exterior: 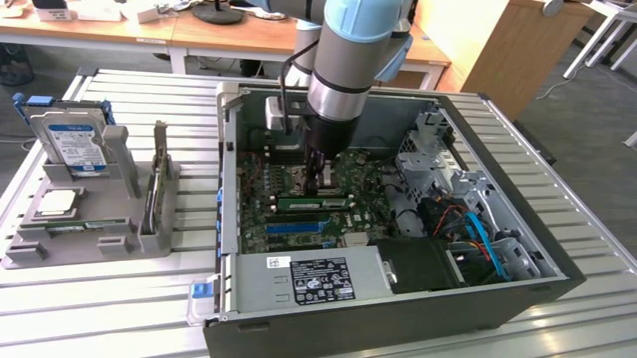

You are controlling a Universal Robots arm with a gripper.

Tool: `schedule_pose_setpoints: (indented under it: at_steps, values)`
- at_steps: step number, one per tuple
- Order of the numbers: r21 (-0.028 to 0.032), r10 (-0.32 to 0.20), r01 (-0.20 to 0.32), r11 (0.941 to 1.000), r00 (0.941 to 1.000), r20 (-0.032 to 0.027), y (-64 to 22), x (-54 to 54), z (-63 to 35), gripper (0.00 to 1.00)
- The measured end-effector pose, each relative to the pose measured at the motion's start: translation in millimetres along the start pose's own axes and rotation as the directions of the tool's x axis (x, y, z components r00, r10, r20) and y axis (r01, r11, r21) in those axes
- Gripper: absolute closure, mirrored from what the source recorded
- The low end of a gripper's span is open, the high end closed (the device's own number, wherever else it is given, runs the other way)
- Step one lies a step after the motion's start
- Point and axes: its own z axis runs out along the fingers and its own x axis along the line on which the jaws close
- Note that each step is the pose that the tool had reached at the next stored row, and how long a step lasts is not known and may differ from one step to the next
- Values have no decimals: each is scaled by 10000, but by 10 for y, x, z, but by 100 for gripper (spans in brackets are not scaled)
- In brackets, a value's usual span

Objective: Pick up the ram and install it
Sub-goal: 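Press down the ram until it locks into place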

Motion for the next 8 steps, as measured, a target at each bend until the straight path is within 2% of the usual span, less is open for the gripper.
schedule_pose_setpoints:
  at_steps: [8]
  values:
    - [0,0,0,10000,10000,0,103,-2,4,89]
